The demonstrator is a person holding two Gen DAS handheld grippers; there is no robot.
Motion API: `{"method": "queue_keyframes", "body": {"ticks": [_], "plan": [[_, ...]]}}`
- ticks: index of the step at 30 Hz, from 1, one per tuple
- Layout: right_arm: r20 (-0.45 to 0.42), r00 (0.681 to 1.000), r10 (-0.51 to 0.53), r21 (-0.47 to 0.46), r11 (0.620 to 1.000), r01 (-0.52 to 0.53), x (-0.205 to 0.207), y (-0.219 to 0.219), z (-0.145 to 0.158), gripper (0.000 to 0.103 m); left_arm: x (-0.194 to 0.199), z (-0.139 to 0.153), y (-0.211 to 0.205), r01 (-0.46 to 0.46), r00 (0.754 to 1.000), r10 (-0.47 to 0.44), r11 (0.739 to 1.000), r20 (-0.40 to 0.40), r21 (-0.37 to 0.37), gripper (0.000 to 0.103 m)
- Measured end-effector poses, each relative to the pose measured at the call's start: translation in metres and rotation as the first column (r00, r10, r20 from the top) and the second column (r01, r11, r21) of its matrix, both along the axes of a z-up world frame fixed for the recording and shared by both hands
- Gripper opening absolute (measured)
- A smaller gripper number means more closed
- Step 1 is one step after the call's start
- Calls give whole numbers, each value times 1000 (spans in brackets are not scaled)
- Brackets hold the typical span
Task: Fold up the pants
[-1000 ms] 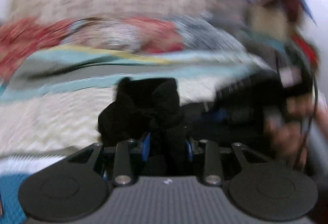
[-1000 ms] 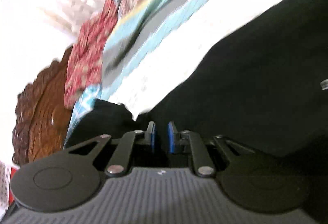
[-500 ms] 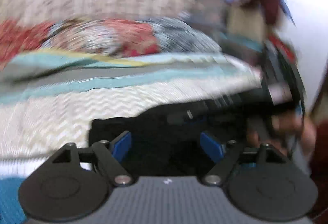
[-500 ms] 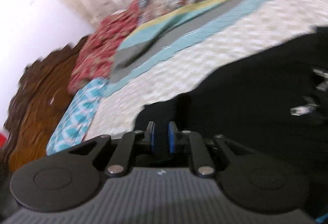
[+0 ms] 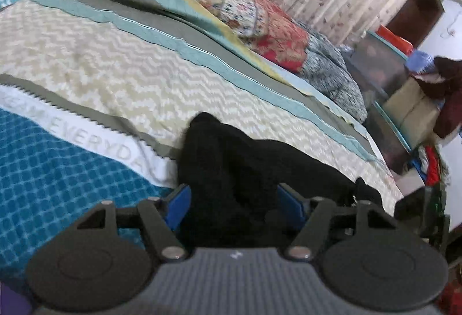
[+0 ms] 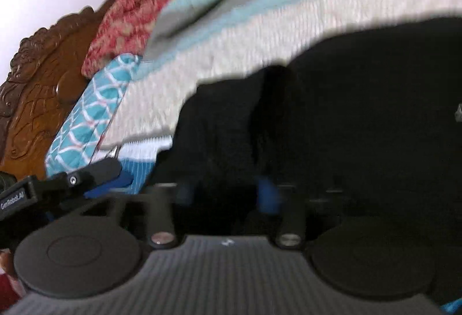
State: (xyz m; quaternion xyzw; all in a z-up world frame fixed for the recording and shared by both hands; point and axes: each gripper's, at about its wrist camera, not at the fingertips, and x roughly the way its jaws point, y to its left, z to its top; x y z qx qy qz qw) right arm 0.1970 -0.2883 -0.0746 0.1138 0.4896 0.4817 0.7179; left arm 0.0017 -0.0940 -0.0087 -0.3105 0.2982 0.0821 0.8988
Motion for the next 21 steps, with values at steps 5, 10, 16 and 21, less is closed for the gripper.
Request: {"method": "queue_keyframes", "body": {"ticks": [5, 10, 16, 21], "plan": [[250, 967, -37, 63, 998, 21, -6, -36, 46, 23, 16, 16, -12, 74, 995, -75, 997, 64, 22, 66], [285, 956, -63, -41, 996, 78, -1, -61, 26, 24, 47, 10, -40, 185, 982, -188, 980, 36, 76, 66], [-13, 986, -167, 21, 986, 168, 28, -81, -25, 35, 81, -52, -68, 259, 950, -206, 941, -236, 219, 70], [16, 978, -206, 124, 971, 202, 40, -87, -2, 59, 77, -45, -69, 260, 947, -206, 941, -246, 216, 70]]}}
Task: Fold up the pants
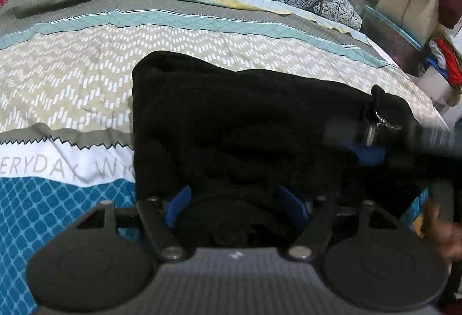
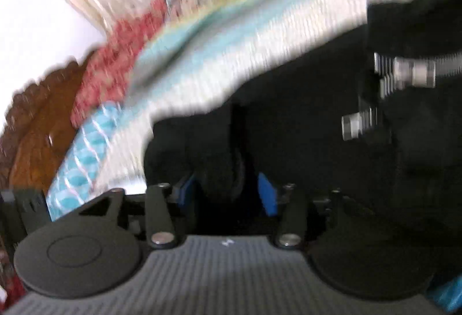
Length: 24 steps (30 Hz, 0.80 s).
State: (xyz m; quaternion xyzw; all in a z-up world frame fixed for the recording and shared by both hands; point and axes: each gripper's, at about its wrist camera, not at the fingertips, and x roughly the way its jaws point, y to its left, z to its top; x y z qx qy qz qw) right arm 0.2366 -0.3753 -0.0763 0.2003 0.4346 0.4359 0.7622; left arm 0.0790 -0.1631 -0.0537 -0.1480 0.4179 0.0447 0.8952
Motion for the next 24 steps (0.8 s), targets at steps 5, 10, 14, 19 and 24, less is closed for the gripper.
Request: {"method": "queue_keyframes", "body": {"ticks": [5, 10, 14, 19, 24], "plan": [[-41, 999, 17, -3, 1000, -18, 36, 40, -8, 65, -1, -2, -1, -14, 1000, 14, 1000, 5, 1, 70], [-69, 995, 71, -69, 995, -75, 33, 63, -15, 20, -2, 4, 0, -28, 1000, 28, 999, 3, -18, 70], [244, 969, 33, -118, 993, -4, -1, 46, 24, 18, -2, 7, -4, -14, 999, 15, 1000, 29, -22, 70], [213, 977, -28, -244, 966, 81, 12, 49, -18, 27, 7, 7, -24, 8, 1000, -8, 997, 0, 77, 73], [125, 987, -96, -143, 983, 114, 16, 38, 10, 43, -3, 30, -11, -12, 1000, 12, 1000, 19, 0, 73]]}}
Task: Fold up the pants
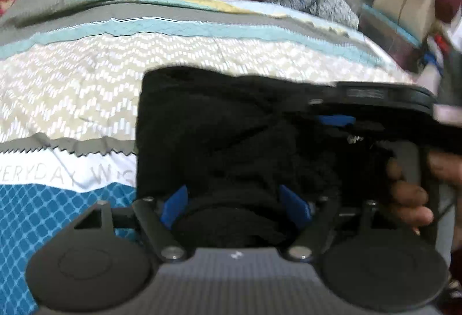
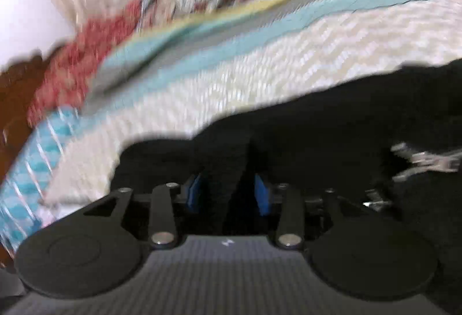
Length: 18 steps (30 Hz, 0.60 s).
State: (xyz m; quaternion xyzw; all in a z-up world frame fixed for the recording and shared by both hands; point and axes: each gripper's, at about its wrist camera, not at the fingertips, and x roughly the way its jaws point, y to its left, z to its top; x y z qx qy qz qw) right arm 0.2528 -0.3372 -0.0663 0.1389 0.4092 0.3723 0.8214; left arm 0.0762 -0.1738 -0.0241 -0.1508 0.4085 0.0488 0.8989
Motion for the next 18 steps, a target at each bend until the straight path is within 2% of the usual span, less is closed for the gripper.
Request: {"method": "queue_keyframes", "body": {"ticks": [3, 5, 6, 8, 10, 11, 12, 14, 16, 18], "plan": [[49, 998, 31, 73, 997, -35, -19, -28, 18, 41, -12, 23, 10, -30, 996, 35, 997, 81, -70, 72], [65, 993, 100, 82, 991, -106, -36, -35, 22, 31, -13, 30, 14, -27, 992, 42, 991, 117, -129, 71], [67, 988, 140, 85, 986, -145, -43, -37, 21, 26, -11, 30, 15, -23, 992, 42, 988, 121, -150, 71], [43, 981, 189, 69, 979, -192, -53, -35, 10, 26, -2, 21, 11, -18, 996, 30, 988, 78, -150, 67], [-10, 985, 172, -29, 985, -172, -50, -20, -12, 27, 11, -3, 1, -13, 999, 9, 995, -46, -97, 67], [-48, 986, 158, -40, 986, -160, -47, -20, -26, 27, 16, -15, -6, 6, 996, -10, 999, -94, -48, 70], [-74, 986, 147, 3, 989, -147, -42, -23, -30, 28, 16, -19, -12, 22, 997, -21, 1000, -78, 5, 72], [-104, 983, 150, 29, 989, -148, -34, -34, -21, 31, 18, -11, -17, 33, 996, -31, 999, -79, 25, 71], [-13, 996, 93, 95, 991, -91, -35, -63, 3, 31, 18, 4, -12, 31, 998, -31, 999, -56, -9, 71], [67, 997, -34, 157, 987, 23, -29, -105, 21, 33, 14, 20, -6, 15, 1000, -16, 999, -3, -52, 71]]}}
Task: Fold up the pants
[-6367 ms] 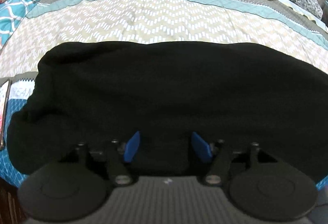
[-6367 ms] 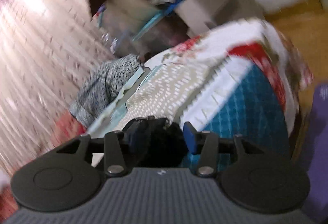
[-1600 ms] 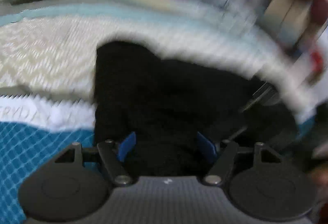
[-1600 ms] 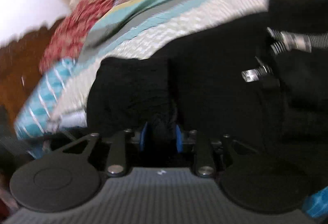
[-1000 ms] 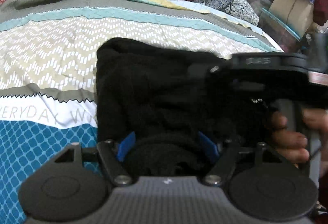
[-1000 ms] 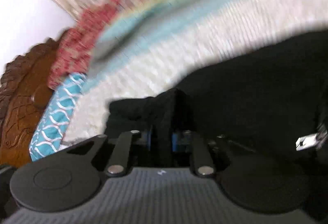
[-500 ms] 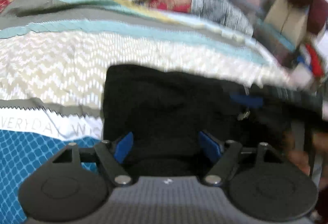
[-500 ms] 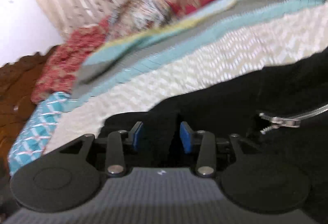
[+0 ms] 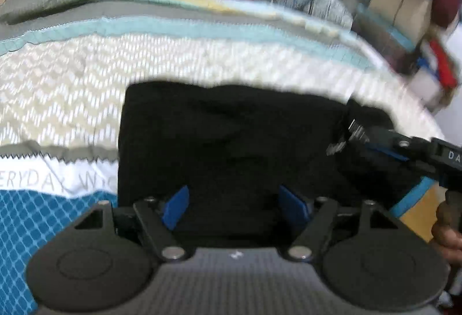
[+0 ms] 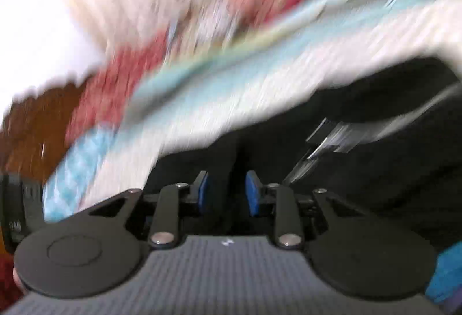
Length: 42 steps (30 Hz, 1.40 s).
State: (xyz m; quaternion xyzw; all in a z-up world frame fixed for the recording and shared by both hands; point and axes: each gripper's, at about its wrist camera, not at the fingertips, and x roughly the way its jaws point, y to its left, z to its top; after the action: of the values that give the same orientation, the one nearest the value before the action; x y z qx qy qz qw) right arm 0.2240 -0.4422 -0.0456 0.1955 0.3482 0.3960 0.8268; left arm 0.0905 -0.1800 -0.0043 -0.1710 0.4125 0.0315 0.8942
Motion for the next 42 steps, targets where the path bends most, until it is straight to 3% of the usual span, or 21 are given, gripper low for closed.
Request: {"method": "queue_keyframes", "body": {"ticks": [3, 6, 11, 12, 13, 16, 18, 20, 24, 25, 26, 27, 28, 30, 32, 33, 34, 38, 39, 40, 42], "plan": [[66, 968, -241, 5, 970, 241, 13, -66, 8, 41, -2, 21, 9, -37, 997, 42, 997, 71, -70, 72], [74, 918, -390, -47, 918, 394, 21, -111, -5, 49, 5, 32, 11, -46, 995, 58, 989, 86, -140, 72], [-76, 895, -440, -103, 896, 432, 32, -136, -47, 47, 35, 40, -18, 31, 998, -24, 991, 58, -129, 76], [-115, 899, -423, -96, 905, 414, 32, -129, -53, 20, 41, 40, -26, 51, 998, -45, 991, 47, -125, 77], [-131, 907, -399, -82, 917, 391, 29, -125, -51, 16, 47, 42, -35, 71, 997, -66, 990, 43, -122, 79], [-32, 949, -313, -66, 948, 311, 12, -97, -21, 15, 70, 54, -60, 139, 990, -134, 983, 48, -119, 88], [107, 972, -208, -95, 971, 218, -7, -68, 9, 15, 86, 62, -78, 185, 982, -180, 975, 56, -122, 97], [241, 965, -99, -169, 975, 142, -27, -35, 29, 15, 101, 69, -100, 237, 971, -232, 967, 60, -95, 103], [379, 924, 41, -279, 958, 72, -51, 2, 37, 15, 122, 69, -140, 300, 954, -300, 954, 17, -9, 103], [390, 919, 63, -293, 954, 59, -55, 7, 37, 15, 126, 65, -147, 309, 951, -309, 951, 4, 11, 95], [396, 915, 78, -300, 953, 48, -59, 8, 37, 15, 127, 62, -152, 318, 948, -318, 948, -1, 32, 58], [400, 912, 91, -303, 952, 38, -62, 11, 37, 15, 130, 58, -155, 336, 942, -335, 940, -18, 57, 37], [408, 907, 102, -305, 952, 30, -64, 13, 38, 16, 131, 55, -153, 333, 943, -332, 940, -34, 69, 23], [440, 892, 101, -308, 950, 44, -70, 9, 39, 23, 131, 53, -135, 287, 958, -287, 958, -12, 1, 19], [456, 884, 101, -272, 962, 31, -68, 2, 41, 46, 129, 54, -113, 244, 969, -246, 967, -9, -74, 19], [459, 883, 98, -268, 963, 32, -64, -3, 40, 66, 127, 53, -103, 226, 974, -228, 969, -7, -94, 19], [470, 878, 94, -276, 960, 46, -64, -3, 37, 70, 126, 54, -95, 213, 977, -215, 971, -6, -104, 19], [462, 877, 130, -345, 938, 43, -56, 9, 21, 69, 116, 50, -63, 168, 985, -173, 970, -10, -173, 19], [457, 877, 147, -366, 930, 35, -53, 15, 17, 59, 114, 49, -57, 158, 987, -163, 970, -10, -187, 19], [451, 877, 164, -382, 924, 24, -53, 21, 16, 30, 112, 48, -50, 148, 988, -153, 969, -8, -197, 19], [424, 886, 185, -396, 918, -2, -58, 29, 18, 24, 103, 50, -35, 127, 992, -129, 969, 8, -211, 19]]}}
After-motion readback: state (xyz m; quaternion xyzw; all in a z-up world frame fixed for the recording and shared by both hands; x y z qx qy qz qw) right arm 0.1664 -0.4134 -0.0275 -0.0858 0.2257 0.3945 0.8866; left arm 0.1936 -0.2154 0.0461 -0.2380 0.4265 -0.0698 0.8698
